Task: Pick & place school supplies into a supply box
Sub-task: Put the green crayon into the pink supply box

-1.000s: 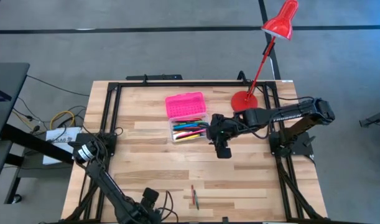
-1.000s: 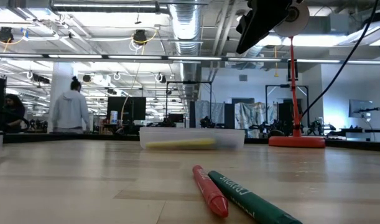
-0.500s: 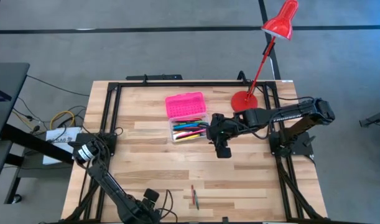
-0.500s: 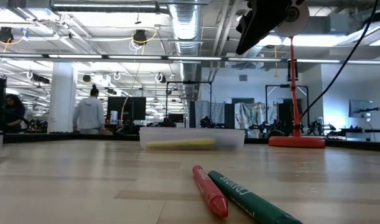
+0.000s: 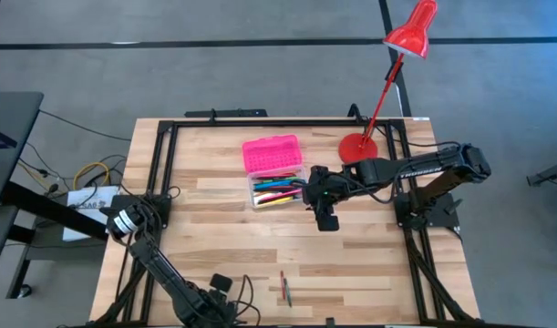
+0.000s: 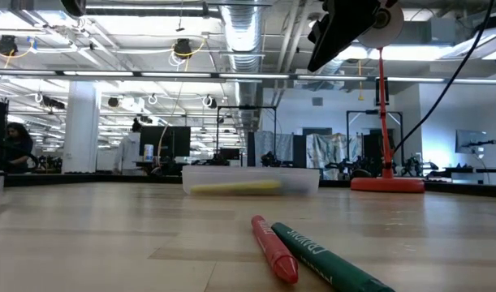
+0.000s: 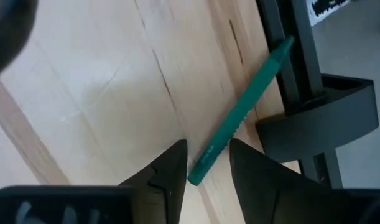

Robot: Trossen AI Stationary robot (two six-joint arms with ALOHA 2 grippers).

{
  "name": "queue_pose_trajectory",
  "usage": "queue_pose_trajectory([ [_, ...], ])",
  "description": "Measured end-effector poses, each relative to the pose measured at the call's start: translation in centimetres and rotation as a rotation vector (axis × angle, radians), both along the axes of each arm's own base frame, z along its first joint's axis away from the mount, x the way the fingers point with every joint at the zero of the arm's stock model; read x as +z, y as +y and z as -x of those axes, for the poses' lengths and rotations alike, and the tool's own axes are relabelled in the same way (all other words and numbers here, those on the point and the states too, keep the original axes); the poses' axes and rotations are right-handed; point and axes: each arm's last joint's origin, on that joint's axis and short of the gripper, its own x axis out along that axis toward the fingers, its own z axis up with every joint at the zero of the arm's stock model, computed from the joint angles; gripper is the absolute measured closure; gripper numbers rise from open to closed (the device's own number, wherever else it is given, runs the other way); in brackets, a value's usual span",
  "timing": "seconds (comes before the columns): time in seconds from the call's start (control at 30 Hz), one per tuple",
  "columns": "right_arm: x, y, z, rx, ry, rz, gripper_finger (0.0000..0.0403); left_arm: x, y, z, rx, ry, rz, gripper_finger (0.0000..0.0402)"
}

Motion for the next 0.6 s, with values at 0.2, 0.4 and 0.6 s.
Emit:
queue_pose_trajectory([
  [0.2, 0.0, 0.0, 0.0, 0.000, 0.006, 0.000, 0.0285, 0.0, 1.0, -0.7, 0.314, 0.018, -0.015, 0.0324],
  [0.4, 0.0, 0.0, 0.0, -0.001, 0.006, 0.001, 0.0285, -0.3, 2.5, -1.6, 0.616, 0.068, -0.033, 0.0376],
  [0.6, 0.0, 0.0, 0.0, -0.004, 0.005, 0.004, 0.0285, -1.0, 4.5, -2.2, 1.010, 0.092, -0.072, 0.0388],
])
